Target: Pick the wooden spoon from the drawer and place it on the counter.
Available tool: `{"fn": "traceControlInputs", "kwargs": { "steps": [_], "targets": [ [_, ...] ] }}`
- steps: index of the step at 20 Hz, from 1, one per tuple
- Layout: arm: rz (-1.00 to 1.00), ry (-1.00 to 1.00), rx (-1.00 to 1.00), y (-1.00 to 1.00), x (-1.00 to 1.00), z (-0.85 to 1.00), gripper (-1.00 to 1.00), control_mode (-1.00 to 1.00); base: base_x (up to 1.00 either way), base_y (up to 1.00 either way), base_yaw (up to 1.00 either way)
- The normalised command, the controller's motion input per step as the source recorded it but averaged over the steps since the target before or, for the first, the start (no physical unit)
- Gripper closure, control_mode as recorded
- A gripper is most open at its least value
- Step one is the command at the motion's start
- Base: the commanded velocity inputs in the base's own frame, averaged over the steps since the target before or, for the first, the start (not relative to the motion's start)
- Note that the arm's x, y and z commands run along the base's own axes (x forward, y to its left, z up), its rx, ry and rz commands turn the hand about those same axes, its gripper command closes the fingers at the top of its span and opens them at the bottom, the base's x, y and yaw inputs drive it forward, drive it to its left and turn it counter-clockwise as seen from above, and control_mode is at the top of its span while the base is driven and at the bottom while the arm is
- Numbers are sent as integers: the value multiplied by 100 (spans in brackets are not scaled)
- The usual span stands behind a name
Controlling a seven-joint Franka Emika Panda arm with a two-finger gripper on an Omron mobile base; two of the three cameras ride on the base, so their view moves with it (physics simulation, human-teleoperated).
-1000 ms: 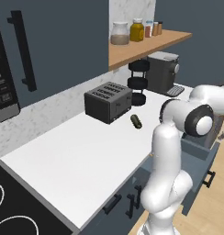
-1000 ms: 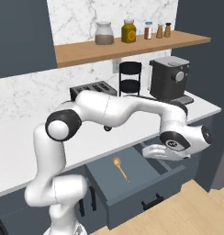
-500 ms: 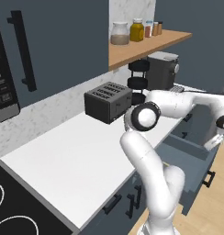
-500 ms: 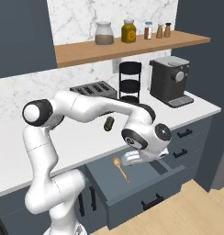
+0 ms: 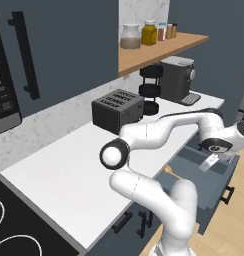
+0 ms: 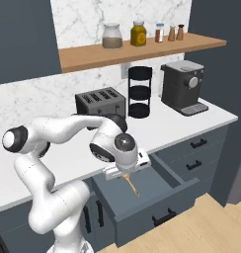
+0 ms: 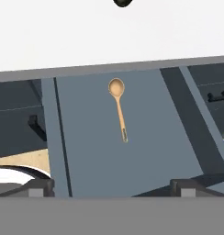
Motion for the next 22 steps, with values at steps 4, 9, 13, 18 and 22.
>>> {"fn": "traceControlInputs", "kwargs": {
  "steps": [4,9,13,18,22],
  "targets": [
    [0,5,0,0,-6,13,-100,-100,0,0,0],
    [1,8,13,-26,0,0,-100,-100,0,0,0],
    [6,7,27,-34,11,-9,-100,-100,0,0,0],
    [9,1,30,-30,20,-29,-100,-100,0,0,0],
    [7,0,23,-15,16,-43,-100,-100,0,0,0]
  ]
}}
